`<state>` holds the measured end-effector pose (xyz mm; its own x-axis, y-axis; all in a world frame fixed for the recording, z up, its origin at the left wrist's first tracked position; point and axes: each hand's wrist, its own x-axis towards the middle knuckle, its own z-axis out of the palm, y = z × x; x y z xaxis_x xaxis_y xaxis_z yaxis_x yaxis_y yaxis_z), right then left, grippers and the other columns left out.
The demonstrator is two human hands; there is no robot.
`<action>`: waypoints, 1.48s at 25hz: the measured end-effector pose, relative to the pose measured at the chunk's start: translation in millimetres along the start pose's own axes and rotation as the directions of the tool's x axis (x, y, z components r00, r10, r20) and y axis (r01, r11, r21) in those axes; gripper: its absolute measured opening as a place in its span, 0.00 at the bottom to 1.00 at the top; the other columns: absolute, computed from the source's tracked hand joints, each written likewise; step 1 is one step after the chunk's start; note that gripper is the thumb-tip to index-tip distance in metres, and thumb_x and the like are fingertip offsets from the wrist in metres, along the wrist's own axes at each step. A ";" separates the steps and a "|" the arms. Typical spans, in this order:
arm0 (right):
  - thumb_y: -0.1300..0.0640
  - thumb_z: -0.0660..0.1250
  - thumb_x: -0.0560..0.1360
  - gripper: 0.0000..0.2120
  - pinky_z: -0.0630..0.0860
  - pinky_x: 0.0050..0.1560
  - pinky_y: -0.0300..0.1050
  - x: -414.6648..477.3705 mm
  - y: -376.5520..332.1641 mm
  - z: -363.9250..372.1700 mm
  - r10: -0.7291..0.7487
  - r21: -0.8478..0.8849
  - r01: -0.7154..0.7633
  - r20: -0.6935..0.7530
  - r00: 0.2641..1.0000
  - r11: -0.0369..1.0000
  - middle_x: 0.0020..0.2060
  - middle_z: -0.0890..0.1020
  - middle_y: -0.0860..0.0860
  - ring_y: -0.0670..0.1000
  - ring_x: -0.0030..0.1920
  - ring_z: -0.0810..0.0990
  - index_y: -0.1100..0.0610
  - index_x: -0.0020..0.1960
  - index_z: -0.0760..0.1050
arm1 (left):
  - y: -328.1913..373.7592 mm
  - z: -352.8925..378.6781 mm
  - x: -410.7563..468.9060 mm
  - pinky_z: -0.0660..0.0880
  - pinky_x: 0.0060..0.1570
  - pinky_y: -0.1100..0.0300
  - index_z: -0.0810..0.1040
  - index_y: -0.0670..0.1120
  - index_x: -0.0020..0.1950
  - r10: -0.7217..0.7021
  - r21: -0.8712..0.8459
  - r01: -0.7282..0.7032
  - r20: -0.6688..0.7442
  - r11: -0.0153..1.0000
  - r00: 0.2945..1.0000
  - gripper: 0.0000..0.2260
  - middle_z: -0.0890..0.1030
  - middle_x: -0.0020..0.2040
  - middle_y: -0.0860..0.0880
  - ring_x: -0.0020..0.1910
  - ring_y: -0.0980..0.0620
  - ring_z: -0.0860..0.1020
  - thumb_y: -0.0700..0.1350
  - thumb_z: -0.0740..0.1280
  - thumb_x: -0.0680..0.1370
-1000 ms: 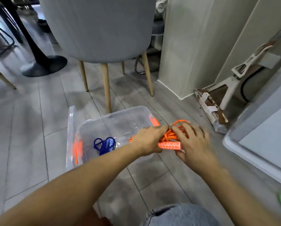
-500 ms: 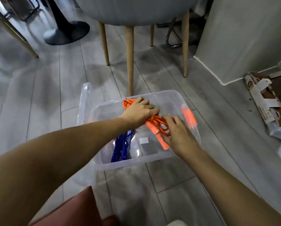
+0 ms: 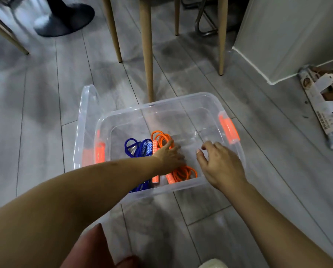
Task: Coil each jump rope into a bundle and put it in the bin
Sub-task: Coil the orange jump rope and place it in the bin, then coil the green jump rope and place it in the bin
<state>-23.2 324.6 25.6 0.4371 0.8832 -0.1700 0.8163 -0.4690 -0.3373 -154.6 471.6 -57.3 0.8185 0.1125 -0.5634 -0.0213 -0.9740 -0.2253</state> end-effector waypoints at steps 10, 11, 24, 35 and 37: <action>0.47 0.53 0.84 0.19 0.72 0.50 0.50 -6.3 -4.3 1.5 0.019 -0.040 -0.020 -0.020 1.000 0.999 0.53 0.81 0.55 0.57 0.51 0.79 0.56 0.62 0.75 | -3.5 35.2 -39.0 0.68 0.64 0.31 0.63 0.54 0.77 -0.094 -0.342 0.219 0.348 0.914 0.933 0.27 0.61 0.77 0.50 0.79 0.40 0.48 0.47 0.66 0.79; 0.47 0.53 0.84 0.18 0.72 0.50 0.50 -6.2 -4.1 2.1 0.010 -0.037 -0.011 -0.028 1.000 0.999 0.53 0.80 0.55 0.57 0.51 0.79 0.56 0.61 0.76 | -0.9 33.7 -38.8 0.68 0.64 0.31 0.64 0.53 0.77 -0.115 -0.367 0.257 0.367 0.894 0.923 0.25 0.61 0.77 0.50 0.79 0.40 0.47 0.48 0.65 0.80; 0.55 0.66 0.77 0.23 0.72 0.65 0.52 -47.8 15.7 -27.3 -0.027 -0.029 0.020 -0.266 0.964 0.999 0.68 0.75 0.54 0.56 0.65 0.75 0.54 0.72 0.71 | 36.4 -86.5 -52.7 0.74 0.61 0.47 0.71 0.52 0.70 -0.436 -0.751 0.167 -0.174 0.639 0.883 0.19 0.73 0.68 0.48 0.63 0.44 0.75 0.46 0.62 0.79; 0.54 0.64 0.78 0.25 0.69 0.68 0.52 -175.2 102.2 -131.2 0.168 -0.062 -0.211 -0.408 0.898 0.976 0.70 0.72 0.52 0.55 0.68 0.72 0.51 0.74 0.67 | 140.4 -253.0 -66.9 0.66 0.66 0.50 0.69 0.55 0.70 -0.333 -0.628 -0.089 -0.520 0.773 0.787 0.19 0.70 0.70 0.55 0.68 0.48 0.69 0.51 0.61 0.79; 0.54 0.64 0.78 0.25 0.69 0.68 0.53 -206.7 121.4 -157.9 0.177 -0.094 -0.238 -0.426 0.887 0.967 0.70 0.72 0.52 0.55 0.68 0.72 0.51 0.75 0.66 | 163.7 -282.8 -68.6 0.65 0.66 0.49 0.69 0.55 0.70 -0.288 -0.592 -0.131 -0.559 0.796 0.778 0.18 0.70 0.70 0.55 0.68 0.47 0.69 0.51 0.61 0.79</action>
<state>45.1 83.7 166.0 0.6930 0.6971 0.1841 0.7208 -0.6642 -0.1982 -51.9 248.9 169.3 0.9635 0.2582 0.0710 0.2158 -0.9058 0.3645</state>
